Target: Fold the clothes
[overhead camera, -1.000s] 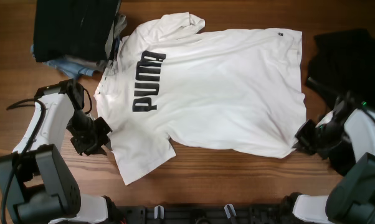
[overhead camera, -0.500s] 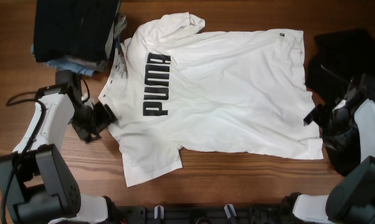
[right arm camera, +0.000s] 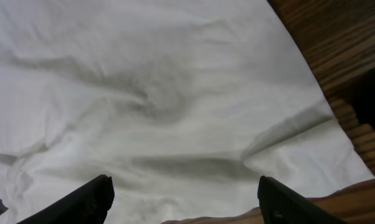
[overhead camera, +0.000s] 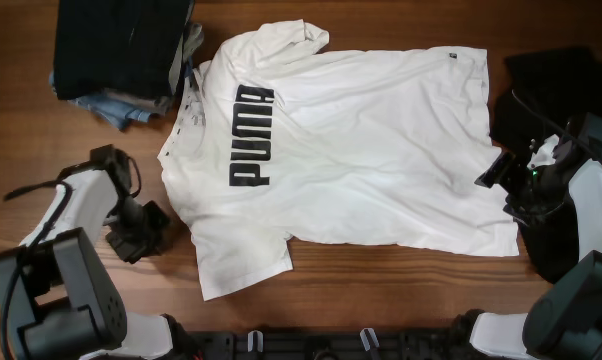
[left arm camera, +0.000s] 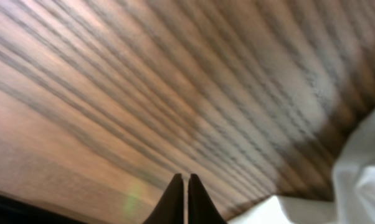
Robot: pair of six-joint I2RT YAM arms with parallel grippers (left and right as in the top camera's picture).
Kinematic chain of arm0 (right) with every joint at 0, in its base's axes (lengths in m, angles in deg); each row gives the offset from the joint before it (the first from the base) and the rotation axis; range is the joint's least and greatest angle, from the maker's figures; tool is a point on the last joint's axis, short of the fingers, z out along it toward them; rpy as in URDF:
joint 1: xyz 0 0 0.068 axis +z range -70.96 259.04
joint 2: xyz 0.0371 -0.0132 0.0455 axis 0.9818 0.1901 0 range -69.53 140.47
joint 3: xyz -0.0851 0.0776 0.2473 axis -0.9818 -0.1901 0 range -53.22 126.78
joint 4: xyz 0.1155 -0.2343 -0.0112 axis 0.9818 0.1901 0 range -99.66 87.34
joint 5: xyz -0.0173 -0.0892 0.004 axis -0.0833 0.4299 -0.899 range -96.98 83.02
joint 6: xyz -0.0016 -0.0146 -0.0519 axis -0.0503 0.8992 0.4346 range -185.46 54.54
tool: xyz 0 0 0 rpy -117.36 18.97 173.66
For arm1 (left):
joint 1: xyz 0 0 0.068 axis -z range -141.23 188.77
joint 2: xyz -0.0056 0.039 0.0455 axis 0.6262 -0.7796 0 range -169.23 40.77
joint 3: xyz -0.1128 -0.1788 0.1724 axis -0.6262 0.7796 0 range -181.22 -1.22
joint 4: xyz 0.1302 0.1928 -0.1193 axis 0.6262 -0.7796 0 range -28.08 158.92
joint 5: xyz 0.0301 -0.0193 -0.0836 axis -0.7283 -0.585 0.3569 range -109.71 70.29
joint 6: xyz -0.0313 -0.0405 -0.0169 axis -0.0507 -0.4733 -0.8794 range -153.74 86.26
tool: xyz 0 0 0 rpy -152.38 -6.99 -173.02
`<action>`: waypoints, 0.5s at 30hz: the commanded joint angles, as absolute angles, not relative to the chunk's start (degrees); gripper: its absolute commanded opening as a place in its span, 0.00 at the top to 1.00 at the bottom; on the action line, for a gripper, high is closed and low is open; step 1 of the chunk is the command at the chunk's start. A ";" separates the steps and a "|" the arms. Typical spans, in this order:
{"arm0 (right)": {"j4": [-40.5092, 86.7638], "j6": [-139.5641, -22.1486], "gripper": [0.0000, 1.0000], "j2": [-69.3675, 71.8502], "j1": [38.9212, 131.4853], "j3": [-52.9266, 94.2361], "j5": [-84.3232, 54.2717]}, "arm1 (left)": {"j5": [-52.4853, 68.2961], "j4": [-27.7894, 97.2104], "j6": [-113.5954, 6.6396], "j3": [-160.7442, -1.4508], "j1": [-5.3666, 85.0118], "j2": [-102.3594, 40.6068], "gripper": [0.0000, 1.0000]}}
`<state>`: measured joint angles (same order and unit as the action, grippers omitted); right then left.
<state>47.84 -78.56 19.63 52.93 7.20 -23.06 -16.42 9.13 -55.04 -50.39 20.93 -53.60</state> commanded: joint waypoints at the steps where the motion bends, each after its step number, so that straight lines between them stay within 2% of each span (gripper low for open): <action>1: 47.05 -77.47 0.20 19.90 53.11 7.46 -23.74 | 5.37 8.84 -43.94 -53.06 17.98 -52.96 0.76; 2: 46.90 -77.47 0.20 19.90 53.11 7.46 -23.76 | 11.36 8.89 -42.84 -53.03 18.57 -52.94 0.68; 5: 46.63 -77.47 0.19 19.87 53.11 7.46 -23.76 | 11.66 9.78 -39.87 -52.99 24.99 -52.96 0.62; 7: 46.70 -77.42 0.19 19.90 53.11 7.46 -23.76 | 6.22 12.27 -40.77 -52.99 30.89 -52.96 0.59; 9: 46.72 -77.45 0.19 19.90 53.11 7.46 -23.76 | -2.26 12.80 -45.36 -52.92 34.39 -52.98 0.51; 14: 46.68 -77.42 0.19 19.90 53.11 7.46 -23.76 | -10.13 13.21 -51.70 -50.32 35.88 -53.01 0.53; 15: 46.68 -77.47 0.19 19.90 53.11 7.46 -23.76 | -10.80 13.48 -52.46 -49.80 35.88 -52.98 0.57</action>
